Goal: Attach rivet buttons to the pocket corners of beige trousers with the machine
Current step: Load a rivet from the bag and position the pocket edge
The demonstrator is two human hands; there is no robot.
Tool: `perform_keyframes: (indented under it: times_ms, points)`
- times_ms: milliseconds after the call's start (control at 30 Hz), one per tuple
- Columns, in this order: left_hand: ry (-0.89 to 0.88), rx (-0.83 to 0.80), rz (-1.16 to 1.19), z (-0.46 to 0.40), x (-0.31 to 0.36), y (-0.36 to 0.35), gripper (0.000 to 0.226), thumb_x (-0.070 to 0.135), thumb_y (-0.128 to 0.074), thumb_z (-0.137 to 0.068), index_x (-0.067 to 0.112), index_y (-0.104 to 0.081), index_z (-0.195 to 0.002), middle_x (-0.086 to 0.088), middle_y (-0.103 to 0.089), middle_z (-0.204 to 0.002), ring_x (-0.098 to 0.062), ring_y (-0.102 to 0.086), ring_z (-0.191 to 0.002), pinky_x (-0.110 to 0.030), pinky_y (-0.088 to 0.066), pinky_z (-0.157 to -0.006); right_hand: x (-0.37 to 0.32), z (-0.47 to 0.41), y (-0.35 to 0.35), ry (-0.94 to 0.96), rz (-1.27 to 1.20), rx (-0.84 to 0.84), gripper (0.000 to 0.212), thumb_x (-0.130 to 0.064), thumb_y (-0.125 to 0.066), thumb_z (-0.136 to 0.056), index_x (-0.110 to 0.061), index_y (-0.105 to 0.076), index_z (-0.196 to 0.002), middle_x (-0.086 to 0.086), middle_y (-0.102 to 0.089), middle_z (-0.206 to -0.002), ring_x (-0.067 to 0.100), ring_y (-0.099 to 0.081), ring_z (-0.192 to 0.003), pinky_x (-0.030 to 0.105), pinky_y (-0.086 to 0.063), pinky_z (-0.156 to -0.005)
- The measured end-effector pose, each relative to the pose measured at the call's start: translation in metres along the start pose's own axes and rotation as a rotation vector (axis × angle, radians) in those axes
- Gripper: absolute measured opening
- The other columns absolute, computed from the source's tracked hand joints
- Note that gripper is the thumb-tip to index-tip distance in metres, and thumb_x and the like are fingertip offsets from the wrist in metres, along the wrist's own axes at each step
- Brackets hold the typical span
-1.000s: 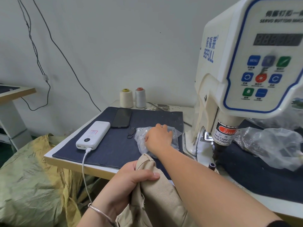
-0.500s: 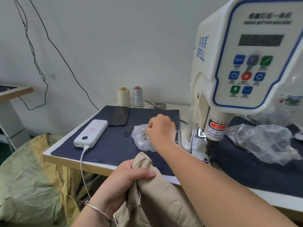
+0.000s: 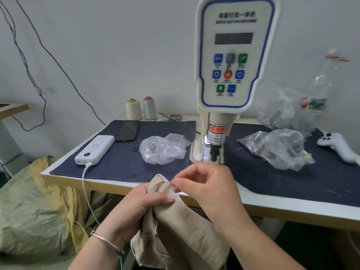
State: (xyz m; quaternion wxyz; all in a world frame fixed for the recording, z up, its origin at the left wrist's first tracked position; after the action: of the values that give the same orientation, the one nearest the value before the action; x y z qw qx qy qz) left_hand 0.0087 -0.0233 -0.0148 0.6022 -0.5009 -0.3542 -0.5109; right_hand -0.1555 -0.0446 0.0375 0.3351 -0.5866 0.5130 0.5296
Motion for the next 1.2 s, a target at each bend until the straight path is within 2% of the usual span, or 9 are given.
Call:
perform_keyframes:
  times_ms: [67,167,267,367,500,633,800,967,1200]
  points:
    - [0.0,0.03,-0.034,-0.001,-0.001,-0.006,0.035,0.01,-0.076,-0.062,-0.006,-0.07,-0.093,-0.022,-0.066,-0.085,-0.026,-0.065,-0.073,-0.027,-0.054,-0.063,0.007,0.013,0.023,-0.016,0.02,0.055,0.01,-0.011,-0.08,-0.072,-0.02,-0.076,-0.068,-0.004,-0.072,-0.065,0.007,-0.069,-0.063,0.014,-0.051,-0.059]
    - [-0.009,0.068,-0.067,-0.004,-0.001,-0.013,0.033,0.013,-0.078,-0.061,-0.001,-0.068,-0.089,-0.022,-0.066,-0.081,-0.026,-0.065,-0.07,-0.028,-0.054,-0.061,0.022,0.024,0.059,-0.079,-0.027,0.183,0.008,-0.017,-0.079,-0.071,-0.025,-0.076,-0.069,-0.002,-0.073,-0.066,0.008,-0.07,-0.065,0.011,-0.049,-0.059]
    - [-0.011,0.076,-0.1,-0.01,0.002,-0.018,0.031,0.014,-0.078,-0.061,0.001,-0.069,-0.088,-0.021,-0.066,-0.083,-0.027,-0.065,-0.073,-0.03,-0.054,-0.064,0.038,0.025,0.089,-0.133,-0.048,0.275,0.014,-0.01,-0.077,-0.075,-0.023,-0.077,-0.07,0.003,-0.073,-0.067,0.014,-0.071,-0.067,0.02,-0.052,-0.063]
    - [-0.011,0.081,-0.098,-0.02,0.005,-0.019,0.018,0.014,-0.079,-0.061,0.007,-0.071,-0.076,-0.019,-0.067,-0.079,-0.025,-0.066,-0.07,-0.03,-0.055,-0.064,0.048,0.021,0.106,-0.156,-0.048,0.308,0.019,-0.009,-0.076,-0.077,-0.028,-0.077,-0.072,0.004,-0.074,-0.07,0.017,-0.071,-0.07,0.028,-0.053,-0.067]
    - [-0.008,0.097,-0.117,-0.035,0.01,-0.019,0.023,0.013,-0.079,-0.061,0.006,-0.068,-0.08,-0.019,-0.065,-0.08,-0.026,-0.065,-0.072,-0.034,-0.052,-0.068,0.059,0.011,0.113,-0.176,-0.061,0.297,0.02,-0.01,-0.075,-0.079,-0.028,-0.077,-0.072,0.003,-0.074,-0.072,0.016,-0.071,-0.071,0.029,-0.055,-0.067]
    - [0.007,0.11,-0.095,-0.047,0.013,-0.014,0.021,0.013,-0.08,-0.062,0.008,-0.069,-0.079,-0.017,-0.066,-0.079,-0.024,-0.066,-0.069,-0.03,-0.055,-0.061,0.066,-0.003,0.109,-0.174,-0.102,0.282,0.016,-0.007,-0.075,-0.079,-0.02,-0.078,-0.071,0.006,-0.074,-0.071,0.018,-0.072,-0.068,0.028,-0.055,-0.067]
    - [0.018,0.129,-0.128,-0.061,0.007,-0.008,0.025,0.015,-0.08,-0.062,0.008,-0.069,-0.083,-0.014,-0.068,-0.079,-0.021,-0.067,-0.069,-0.027,-0.055,-0.058,0.069,-0.023,0.102,-0.087,-0.095,0.238,0.016,-0.006,-0.074,-0.081,-0.019,-0.078,-0.073,0.005,-0.074,-0.071,0.016,-0.071,-0.068,0.019,-0.054,-0.064]
    - [0.024,0.134,-0.117,-0.07,-0.004,-0.004,0.009,0.014,-0.079,-0.062,0.016,-0.073,-0.068,-0.011,-0.07,-0.077,-0.018,-0.069,-0.067,-0.025,-0.055,-0.056,0.074,-0.042,0.09,0.006,0.051,0.213,0.009,-0.011,-0.076,-0.08,-0.019,-0.077,-0.076,-0.005,-0.073,-0.076,0.007,-0.065,-0.071,0.013,-0.05,-0.064]
    - [0.068,0.136,-0.119,-0.071,-0.007,0.0,0.034,0.015,-0.079,-0.062,0.006,-0.066,-0.092,-0.013,-0.069,-0.082,-0.021,-0.069,-0.071,-0.03,-0.056,-0.057,0.077,-0.056,0.078,0.044,0.118,0.142,0.007,-0.013,-0.075,-0.083,-0.018,-0.077,-0.078,-0.009,-0.069,-0.082,0.004,-0.062,-0.075,0.011,-0.047,-0.066]
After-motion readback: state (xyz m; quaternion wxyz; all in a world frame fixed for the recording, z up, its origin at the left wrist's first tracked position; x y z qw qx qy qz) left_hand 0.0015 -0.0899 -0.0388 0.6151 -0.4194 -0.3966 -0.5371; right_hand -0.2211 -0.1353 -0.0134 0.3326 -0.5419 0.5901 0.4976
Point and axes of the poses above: each hand's wrist, its own z-axis away from the middle knuckle, its own y-axis out of the back of the hand, x = y × z, the point moved 2 cm from there along -z, towards the middle knuckle
